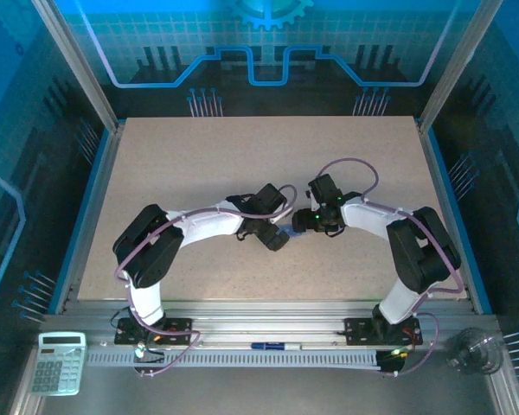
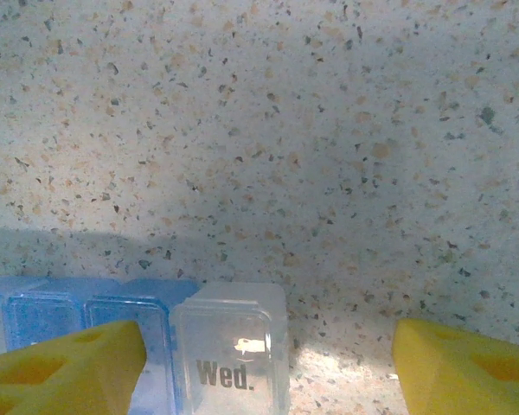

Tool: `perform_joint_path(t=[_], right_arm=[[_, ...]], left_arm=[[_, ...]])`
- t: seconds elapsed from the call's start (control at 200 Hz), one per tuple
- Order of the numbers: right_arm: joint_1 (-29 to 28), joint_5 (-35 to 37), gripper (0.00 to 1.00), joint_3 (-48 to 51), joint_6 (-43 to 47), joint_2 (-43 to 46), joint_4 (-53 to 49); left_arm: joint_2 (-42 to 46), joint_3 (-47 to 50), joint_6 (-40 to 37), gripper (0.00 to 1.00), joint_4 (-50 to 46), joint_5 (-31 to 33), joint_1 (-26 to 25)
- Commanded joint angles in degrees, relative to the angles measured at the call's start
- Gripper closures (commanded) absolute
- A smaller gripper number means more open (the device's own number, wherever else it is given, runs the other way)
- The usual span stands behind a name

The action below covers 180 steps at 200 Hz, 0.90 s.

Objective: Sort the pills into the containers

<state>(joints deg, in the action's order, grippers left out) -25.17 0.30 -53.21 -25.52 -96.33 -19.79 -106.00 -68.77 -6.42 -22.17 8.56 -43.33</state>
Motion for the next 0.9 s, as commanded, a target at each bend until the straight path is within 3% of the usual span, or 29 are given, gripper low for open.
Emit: perform_joint_path(t=[0.0, 0.56, 0.896], right_arm=[[-0.67, 1.28, 0.23, 2.5, -0.26, -1.6, -3.25], [-1.02, 1.03, 0.23, 4.08, -0.85, -2.08, -2.53], [-1.37, 0.63, 0.24, 5.31, -1.46, -1.66, -1.96]], left_arm=[[-1.02, -2.06, -1.01, 0.01, 0.0, 1.1, 1.53], [-5.28, -7.37, 0.54, 0.01, -0.17, 0.76, 6.74], [-7.53, -9.07, 1.39, 0.01, -0.5, -0.1, 6.86]])
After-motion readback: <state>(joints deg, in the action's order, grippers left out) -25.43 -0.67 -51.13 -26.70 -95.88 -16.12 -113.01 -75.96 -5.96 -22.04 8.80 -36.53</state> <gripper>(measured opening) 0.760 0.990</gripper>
